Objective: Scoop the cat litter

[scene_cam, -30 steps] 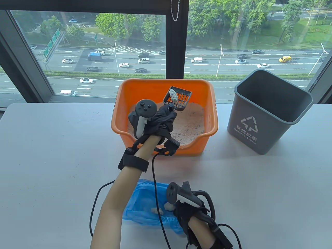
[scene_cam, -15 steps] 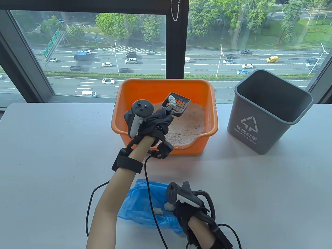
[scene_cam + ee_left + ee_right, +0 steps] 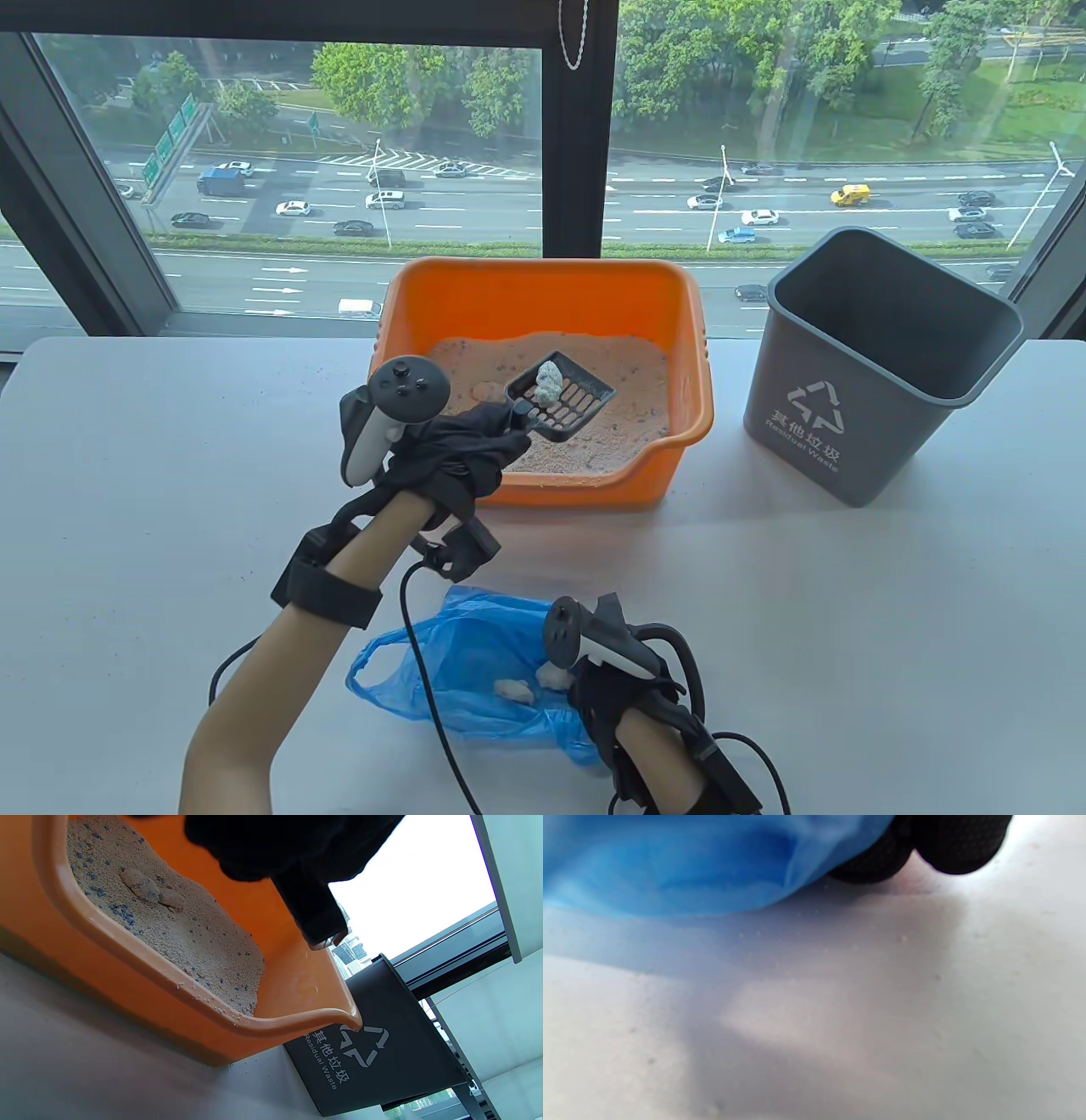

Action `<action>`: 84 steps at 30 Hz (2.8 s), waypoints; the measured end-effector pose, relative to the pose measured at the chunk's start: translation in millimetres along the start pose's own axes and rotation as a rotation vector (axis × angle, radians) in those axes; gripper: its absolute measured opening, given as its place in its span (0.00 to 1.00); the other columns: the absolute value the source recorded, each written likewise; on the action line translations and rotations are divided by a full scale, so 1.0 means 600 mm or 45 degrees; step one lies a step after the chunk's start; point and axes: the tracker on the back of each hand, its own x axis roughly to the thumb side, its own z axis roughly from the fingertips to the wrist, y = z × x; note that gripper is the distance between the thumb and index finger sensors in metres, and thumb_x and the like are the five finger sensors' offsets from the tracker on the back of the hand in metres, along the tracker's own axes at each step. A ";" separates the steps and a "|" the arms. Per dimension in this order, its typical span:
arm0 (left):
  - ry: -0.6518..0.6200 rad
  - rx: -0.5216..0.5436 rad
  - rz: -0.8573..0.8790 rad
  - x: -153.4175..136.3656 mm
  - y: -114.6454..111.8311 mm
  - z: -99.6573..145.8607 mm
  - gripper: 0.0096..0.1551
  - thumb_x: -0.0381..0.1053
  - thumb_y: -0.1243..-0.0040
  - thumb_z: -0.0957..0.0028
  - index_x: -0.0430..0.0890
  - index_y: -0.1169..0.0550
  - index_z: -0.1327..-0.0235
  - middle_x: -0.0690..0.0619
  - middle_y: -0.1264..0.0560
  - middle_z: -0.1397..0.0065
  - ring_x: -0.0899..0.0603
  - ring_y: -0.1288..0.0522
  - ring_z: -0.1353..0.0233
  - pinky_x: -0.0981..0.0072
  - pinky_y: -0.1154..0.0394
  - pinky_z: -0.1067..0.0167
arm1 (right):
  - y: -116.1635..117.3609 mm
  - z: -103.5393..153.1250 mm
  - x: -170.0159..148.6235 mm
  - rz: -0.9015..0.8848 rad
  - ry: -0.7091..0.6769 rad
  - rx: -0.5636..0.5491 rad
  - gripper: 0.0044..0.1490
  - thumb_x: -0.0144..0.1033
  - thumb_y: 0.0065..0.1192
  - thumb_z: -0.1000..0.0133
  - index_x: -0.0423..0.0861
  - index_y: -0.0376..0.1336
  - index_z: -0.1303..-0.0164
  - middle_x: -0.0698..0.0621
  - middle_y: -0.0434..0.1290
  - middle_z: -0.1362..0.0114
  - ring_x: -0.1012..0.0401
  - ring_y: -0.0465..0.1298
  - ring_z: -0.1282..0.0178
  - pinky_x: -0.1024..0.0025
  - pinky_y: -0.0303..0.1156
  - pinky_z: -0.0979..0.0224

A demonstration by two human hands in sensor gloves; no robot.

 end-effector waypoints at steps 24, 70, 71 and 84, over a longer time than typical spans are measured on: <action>0.129 -0.402 -0.336 -0.110 -0.018 0.274 0.35 0.50 0.35 0.45 0.34 0.30 0.29 0.43 0.20 0.48 0.53 0.20 0.73 0.70 0.21 0.77 | -0.001 -0.001 -0.003 -0.018 -0.003 0.013 0.47 0.39 0.64 0.52 0.47 0.44 0.28 0.34 0.54 0.31 0.61 0.72 0.53 0.60 0.71 0.47; 0.246 -0.268 -0.314 -0.045 0.030 0.175 0.39 0.51 0.38 0.43 0.37 0.37 0.25 0.45 0.22 0.48 0.55 0.20 0.70 0.72 0.20 0.73 | -0.001 0.000 -0.001 -0.008 -0.005 0.009 0.47 0.38 0.64 0.52 0.47 0.44 0.27 0.33 0.54 0.31 0.61 0.72 0.53 0.60 0.71 0.47; 0.234 -0.238 -0.301 -0.041 0.031 0.165 0.38 0.51 0.38 0.43 0.37 0.37 0.24 0.45 0.23 0.48 0.55 0.20 0.70 0.73 0.20 0.73 | -0.001 0.000 -0.001 -0.008 -0.005 0.009 0.47 0.38 0.64 0.52 0.47 0.44 0.27 0.33 0.54 0.31 0.61 0.72 0.53 0.60 0.71 0.47; 0.387 -0.037 -0.136 -0.011 -0.019 -0.057 0.38 0.52 0.44 0.41 0.33 0.40 0.26 0.47 0.23 0.48 0.59 0.20 0.72 0.78 0.20 0.78 | -0.001 0.000 -0.001 -0.008 -0.005 0.009 0.47 0.38 0.64 0.52 0.46 0.44 0.28 0.33 0.54 0.32 0.61 0.72 0.53 0.60 0.71 0.47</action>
